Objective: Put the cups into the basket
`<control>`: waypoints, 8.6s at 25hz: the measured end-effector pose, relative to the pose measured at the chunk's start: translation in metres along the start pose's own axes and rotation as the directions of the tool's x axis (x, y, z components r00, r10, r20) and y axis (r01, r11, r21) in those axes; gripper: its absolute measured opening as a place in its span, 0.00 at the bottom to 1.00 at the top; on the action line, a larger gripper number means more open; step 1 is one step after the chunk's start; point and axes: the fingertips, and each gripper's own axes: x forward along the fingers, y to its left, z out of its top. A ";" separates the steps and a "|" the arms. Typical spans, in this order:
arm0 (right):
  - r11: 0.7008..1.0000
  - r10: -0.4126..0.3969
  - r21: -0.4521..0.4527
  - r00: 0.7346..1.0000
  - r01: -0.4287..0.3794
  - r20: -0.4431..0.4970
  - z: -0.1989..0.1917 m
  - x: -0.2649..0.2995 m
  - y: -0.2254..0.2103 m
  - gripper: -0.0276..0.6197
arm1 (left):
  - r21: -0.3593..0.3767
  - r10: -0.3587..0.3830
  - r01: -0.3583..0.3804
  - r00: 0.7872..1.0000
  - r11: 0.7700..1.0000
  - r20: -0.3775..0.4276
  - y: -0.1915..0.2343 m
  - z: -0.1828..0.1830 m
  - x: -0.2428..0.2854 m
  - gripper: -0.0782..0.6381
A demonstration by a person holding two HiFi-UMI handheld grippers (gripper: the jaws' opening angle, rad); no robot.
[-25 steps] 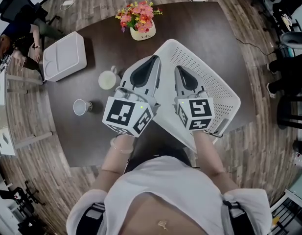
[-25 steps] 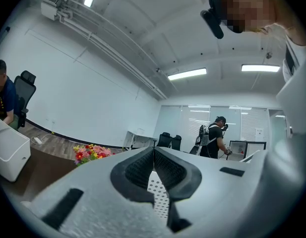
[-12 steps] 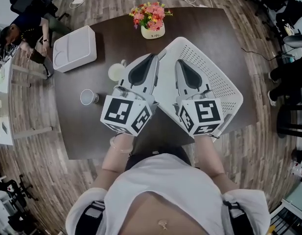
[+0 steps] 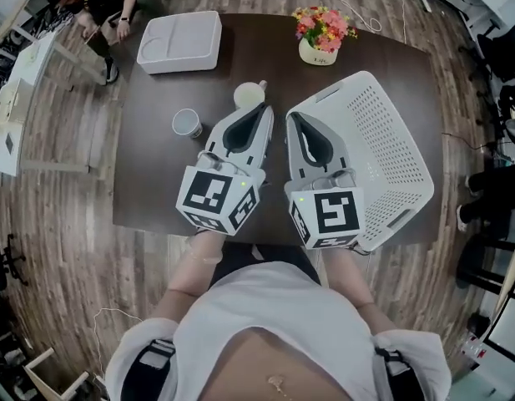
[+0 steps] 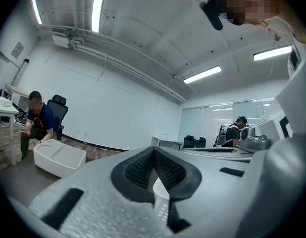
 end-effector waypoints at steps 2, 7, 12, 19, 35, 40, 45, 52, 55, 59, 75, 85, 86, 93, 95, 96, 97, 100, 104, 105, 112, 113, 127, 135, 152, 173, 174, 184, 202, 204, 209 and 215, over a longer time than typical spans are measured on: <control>0.999 0.049 0.002 0.999 -0.049 -0.005 -0.001 0.005 0.016 0.06 | 0.005 0.050 -0.050 0.999 0.999 0.005 0.012 0.001 -0.012 0.12; 0.986 0.166 0.022 0.986 -0.165 -0.010 -0.005 0.020 0.051 0.06 | 0.022 0.167 -0.167 0.986 0.986 0.014 0.042 0.002 -0.040 0.12; 0.972 0.230 0.058 0.972 -0.227 -0.050 -0.024 0.037 0.077 0.06 | 0.023 0.266 -0.266 0.964 0.964 0.022 0.075 -0.001 -0.072 0.12; 0.952 0.305 0.036 0.941 -0.303 -0.147 -0.049 0.067 0.120 0.06 | -0.023 0.352 -0.351 0.936 0.936 0.017 0.127 -0.007 -0.114 0.12; 0.936 0.346 0.078 0.860 -0.343 -0.374 -0.124 0.145 0.195 0.69 | -0.109 0.389 -0.394 0.919 0.913 -0.069 0.236 -0.047 -0.163 0.12; 0.951 0.303 0.089 0.847 -0.294 -0.437 -0.163 0.169 0.193 0.69 | -0.150 0.388 -0.405 0.912 0.902 -0.131 0.265 -0.083 -0.169 0.12; 0.969 0.244 0.082 0.848 -0.233 -0.471 -0.190 0.187 0.187 0.69 | -0.182 0.369 -0.399 0.913 0.899 -0.176 0.278 -0.109 -0.166 0.12; 0.986 0.154 0.026 0.850 -0.163 -0.503 -0.219 0.201 0.185 0.69 | -0.201 0.369 -0.410 0.905 0.890 -0.210 0.292 -0.130 -0.168 0.12; 0.991 0.121 0.020 0.849 -0.130 -0.515 -0.225 0.207 0.184 0.69 | -0.205 0.371 -0.414 0.903 0.887 -0.217 0.299 -0.134 -0.170 0.12; 0.991 0.130 0.041 0.843 -0.128 -0.522 -0.227 0.210 0.186 0.68 | -0.207 0.373 -0.419 0.900 0.884 -0.227 0.303 -0.137 -0.174 0.12; 0.983 0.176 0.035 0.884 -0.178 -0.434 -0.156 0.193 0.208 0.64 | -0.161 0.336 -0.358 0.930 0.920 -0.146 0.288 -0.081 -0.179 0.12; 0.986 0.152 -0.013 0.929 -0.166 -0.338 -0.093 0.156 0.225 0.64 | -0.087 0.239 -0.244 0.969 0.966 -0.070 0.252 -0.027 -0.185 0.12; 0.987 0.146 -0.013 0.933 -0.159 -0.330 -0.088 0.151 0.227 0.64 | -0.080 0.226 -0.231 0.972 0.970 -0.064 0.247 -0.023 -0.186 0.12; 0.996 0.070 -0.028 0.954 -0.082 -0.293 -0.066 0.112 0.215 0.64 | -0.033 0.107 -0.109 0.992 0.993 -0.064 0.209 -0.015 -0.176 0.12; 0.999 0.031 -0.026 0.957 -0.040 -0.288 -0.063 0.100 0.199 0.64 | -0.021 0.059 -0.061 0.996 0.998 -0.062 0.191 -0.013 -0.165 0.12; 0.999 0.012 -0.025 0.957 -0.020 -0.289 -0.063 0.093 0.190 0.64 | -0.016 0.038 -0.039 0.997 0.999 -0.063 0.181 -0.013 -0.159 0.12; 1.000 -0.007 -0.024 0.957 0.000 -0.291 -0.063 0.086 0.181 0.64 | -0.011 0.016 -0.017 0.998 1.000 -0.065 0.171 -0.014 -0.152 0.12; 0.998 -0.066 -0.023 0.953 0.062 -0.296 -0.064 0.066 0.155 0.64 | -0.006 -0.048 0.048 0.996 0.999 -0.074 0.144 -0.017 -0.135 0.12; 0.986 -0.162 -0.026 0.941 0.162 -0.297 -0.062 0.038 0.125 0.64 | -0.007 -0.156 0.156 0.984 0.988 -0.086 0.110 -0.020 -0.113 0.12; 0.981 -0.191 -0.023 0.936 0.193 -0.297 -0.063 0.031 0.117 0.64 | -0.008 -0.189 0.189 0.978 0.982 -0.090 0.101 -0.021 -0.106 0.12; 0.930 -0.355 -0.015 0.887 0.367 -0.297 -0.062 -0.039 0.046 0.64 | -0.013 -0.373 0.374 0.921 0.927 -0.111 0.009 -0.032 -0.061 0.12; 0.918 -0.382 -0.014 0.875 0.396 -0.297 -0.063 -0.050 0.037 0.64 | -0.015 -0.400 0.401 0.910 0.916 -0.115 -0.004 -0.033 -0.056 0.12; 0.879 -0.458 0.020 0.853 0.477 -0.251 -0.025 -0.119 -0.033 0.64 | -0.044 -0.516 0.514 0.853 0.857 -0.076 -0.093 -0.020 -0.009 0.12; 0.875 -0.463 0.029 0.853 0.483 -0.241 -0.023 -0.118 -0.096 0.64 | -0.035 -0.505 0.504 0.862 0.863 -0.040 -0.114 -0.006 0.035 0.12; 0.925 -0.320 0.101 0.895 0.366 -0.309 -0.083 -0.090 -0.186 0.64 | -0.090 -0.413 0.410 0.911 0.908 -0.016 -0.139 -0.022 0.140 0.12; 0.869 -0.357 0.109 0.764 0.483 -0.537 -0.232 -0.047 -0.204 0.64 | -0.211 -0.316 0.301 0.948 0.930 -0.043 -0.111 -0.053 0.186 0.12; 0.864 -0.374 0.091 0.752 0.495 -0.543 -0.237 -0.047 -0.205 0.64 | -0.217 -0.320 0.304 0.947 0.928 -0.042 -0.111 -0.053 0.186 0.12; 0.852 -0.442 0.033 0.750 0.523 -0.492 -0.242 -0.045 -0.208 0.64 | -0.234 -0.347 0.327 0.937 0.916 -0.047 -0.114 -0.057 0.188 0.12; 0.808 -0.453 0.086 0.707 0.583 -0.542 -0.238 -0.059 -0.208 0.64 | -0.230 -0.373 0.355 0.927 0.906 -0.038 -0.120 -0.055 0.185 0.12; 0.809 -0.461 0.083 0.715 0.582 -0.526 -0.229 -0.061 -0.207 0.64 | -0.231 -0.378 0.360 0.925 0.904 -0.035 -0.121 -0.053 0.185 0.12; 0.807 -0.475 0.103 0.742 0.582 -0.473 -0.210 -0.067 -0.201 0.64 | -0.235 -0.397 0.383 0.918 0.893 -0.015 -0.127 -0.045 0.178 0.12; 0.812 -0.461 0.159 0.784 0.561 -0.414 -0.183 -0.077 -0.199 0.64 | -0.238 -0.406 0.391 0.914 0.889 -0.014 -0.134 -0.036 0.171 0.12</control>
